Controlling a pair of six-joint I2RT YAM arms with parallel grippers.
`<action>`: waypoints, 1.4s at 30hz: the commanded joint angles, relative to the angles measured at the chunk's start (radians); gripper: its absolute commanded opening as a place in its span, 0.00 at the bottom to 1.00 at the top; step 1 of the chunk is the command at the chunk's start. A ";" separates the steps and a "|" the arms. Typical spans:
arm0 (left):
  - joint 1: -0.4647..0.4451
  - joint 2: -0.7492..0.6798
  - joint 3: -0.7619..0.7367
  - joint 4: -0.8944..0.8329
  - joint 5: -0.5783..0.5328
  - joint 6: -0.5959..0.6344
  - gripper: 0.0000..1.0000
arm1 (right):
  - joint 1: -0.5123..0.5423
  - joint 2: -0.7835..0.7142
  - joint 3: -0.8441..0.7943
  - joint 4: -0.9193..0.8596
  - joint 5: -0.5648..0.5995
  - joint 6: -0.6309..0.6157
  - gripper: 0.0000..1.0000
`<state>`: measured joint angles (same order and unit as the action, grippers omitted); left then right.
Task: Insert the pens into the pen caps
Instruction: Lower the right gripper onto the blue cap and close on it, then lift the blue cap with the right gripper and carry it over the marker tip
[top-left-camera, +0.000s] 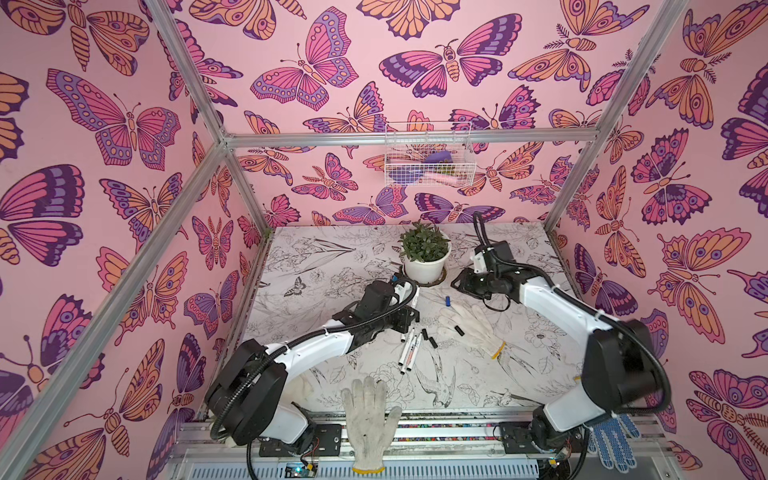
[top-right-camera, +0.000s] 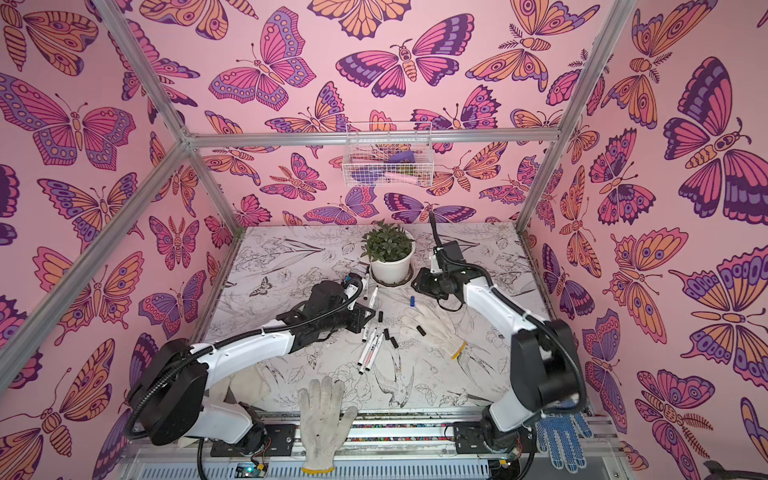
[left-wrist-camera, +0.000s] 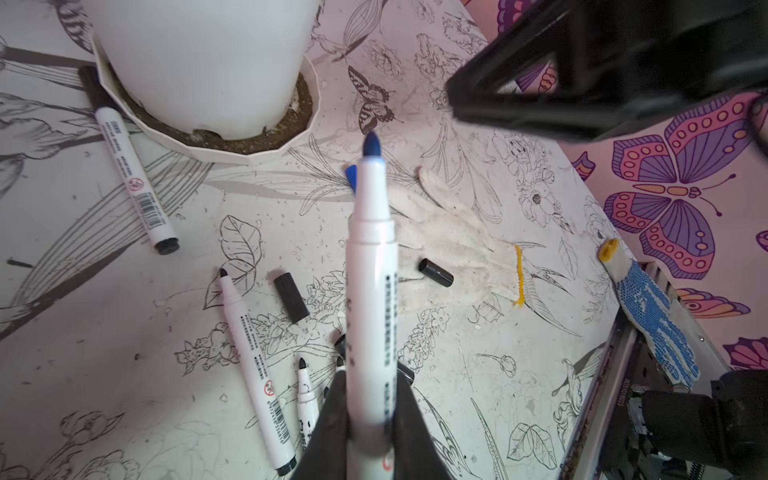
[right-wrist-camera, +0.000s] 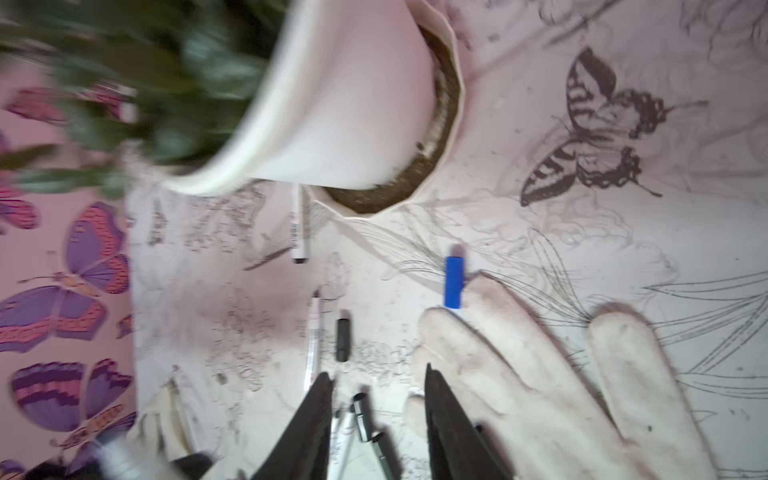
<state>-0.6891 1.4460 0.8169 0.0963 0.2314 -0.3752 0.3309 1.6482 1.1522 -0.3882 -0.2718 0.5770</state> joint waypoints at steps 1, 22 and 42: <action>0.005 -0.029 -0.015 -0.007 -0.043 -0.002 0.00 | 0.028 0.091 0.061 -0.072 0.097 -0.056 0.39; 0.008 -0.061 -0.024 -0.020 -0.059 0.004 0.00 | 0.117 0.384 0.200 -0.130 0.303 -0.169 0.29; -0.016 -0.014 0.012 -0.008 0.035 0.078 0.00 | 0.104 -0.055 0.129 -0.095 0.015 -0.076 0.03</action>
<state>-0.6914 1.4094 0.8135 0.0811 0.2276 -0.3325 0.4534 1.6745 1.3079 -0.4801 -0.1120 0.4740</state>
